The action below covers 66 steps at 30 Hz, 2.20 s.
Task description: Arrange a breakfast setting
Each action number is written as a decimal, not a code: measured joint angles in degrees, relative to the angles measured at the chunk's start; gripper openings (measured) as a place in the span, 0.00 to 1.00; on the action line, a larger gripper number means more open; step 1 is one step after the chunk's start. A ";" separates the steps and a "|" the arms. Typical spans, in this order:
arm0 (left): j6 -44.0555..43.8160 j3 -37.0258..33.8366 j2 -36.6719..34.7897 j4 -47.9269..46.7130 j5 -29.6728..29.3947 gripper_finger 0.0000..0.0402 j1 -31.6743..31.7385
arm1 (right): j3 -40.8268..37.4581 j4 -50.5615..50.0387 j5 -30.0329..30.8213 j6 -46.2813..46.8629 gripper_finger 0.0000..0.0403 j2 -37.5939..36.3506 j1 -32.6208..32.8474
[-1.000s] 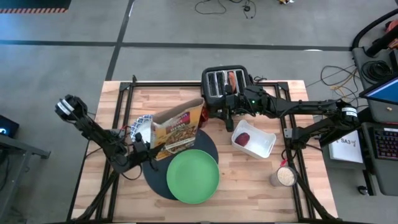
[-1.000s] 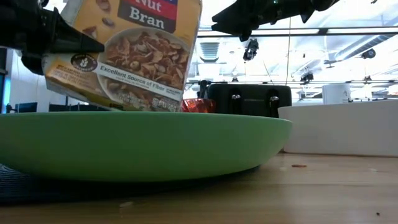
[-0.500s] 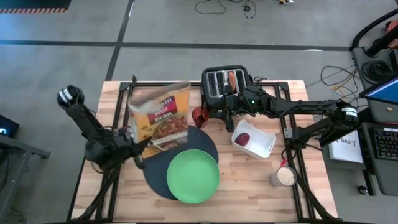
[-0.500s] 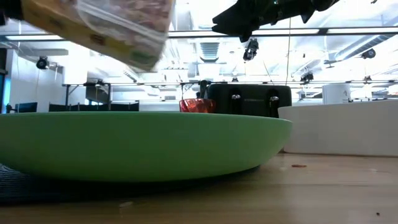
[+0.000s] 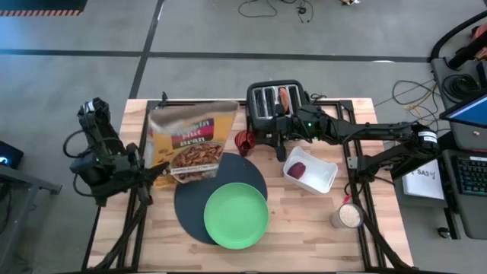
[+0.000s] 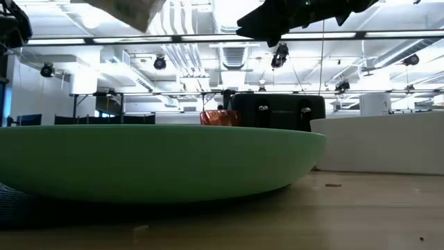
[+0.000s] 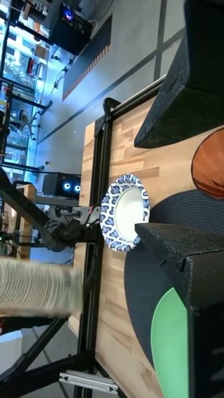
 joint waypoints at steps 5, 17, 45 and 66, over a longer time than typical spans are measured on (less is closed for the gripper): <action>-5.32 -5.35 -4.05 -0.31 0.12 0.00 -0.14 | 0.00 -0.10 0.00 -0.53 0.49 0.00 0.00; -29.54 -21.86 -18.44 0.34 -0.26 0.00 -5.53 | 0.00 -0.89 -0.02 -1.10 0.49 0.00 0.00; -18.72 -17.67 -29.25 -14.75 0.25 0.00 -15.88 | -0.72 -2.29 -0.04 -2.71 0.49 0.00 0.00; -45.10 -23.64 -18.26 -14.66 8.35 0.00 4.48 | -0.72 0.07 -0.02 -0.84 0.49 0.00 0.00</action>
